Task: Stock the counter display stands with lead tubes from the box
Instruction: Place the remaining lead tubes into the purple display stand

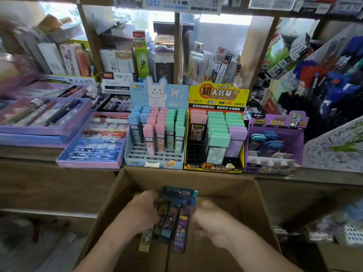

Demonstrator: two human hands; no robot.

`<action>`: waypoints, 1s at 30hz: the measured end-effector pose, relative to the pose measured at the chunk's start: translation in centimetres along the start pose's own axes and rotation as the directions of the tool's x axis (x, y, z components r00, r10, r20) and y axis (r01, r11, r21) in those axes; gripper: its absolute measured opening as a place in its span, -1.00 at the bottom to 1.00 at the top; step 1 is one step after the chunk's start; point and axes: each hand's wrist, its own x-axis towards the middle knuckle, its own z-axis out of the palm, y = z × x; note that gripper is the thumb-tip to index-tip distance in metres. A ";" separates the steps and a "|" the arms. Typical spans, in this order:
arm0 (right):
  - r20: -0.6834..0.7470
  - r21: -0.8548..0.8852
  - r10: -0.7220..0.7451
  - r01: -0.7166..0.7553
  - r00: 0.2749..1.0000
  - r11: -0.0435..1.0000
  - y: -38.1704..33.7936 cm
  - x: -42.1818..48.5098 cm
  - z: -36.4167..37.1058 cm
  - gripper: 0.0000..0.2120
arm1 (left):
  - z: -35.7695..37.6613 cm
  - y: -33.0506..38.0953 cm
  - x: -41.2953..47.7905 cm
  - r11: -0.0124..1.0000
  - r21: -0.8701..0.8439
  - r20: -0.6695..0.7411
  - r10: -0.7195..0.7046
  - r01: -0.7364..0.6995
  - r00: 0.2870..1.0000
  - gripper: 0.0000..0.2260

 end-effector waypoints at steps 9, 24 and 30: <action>-0.003 0.257 0.090 -0.086 0.996 0.962 2.0 1.9 0.5 -0.80 | 1.5 0.3 0.4 0.993 -0.111 0.124 -0.033 0.047 0.992 -0.65; -0.002 0.157 0.044 -0.043 0.999 0.987 2.2 3.1 1.9 -0.79 | 2.9 0.7 0.3 0.975 -0.219 0.251 0.014 0.043 0.968 -0.71; -0.087 0.086 0.020 -0.012 0.996 0.996 2.4 3.0 2.1 -0.79 | 2.8 0.8 0.2 0.964 -0.266 0.244 0.049 0.018 0.969 -0.80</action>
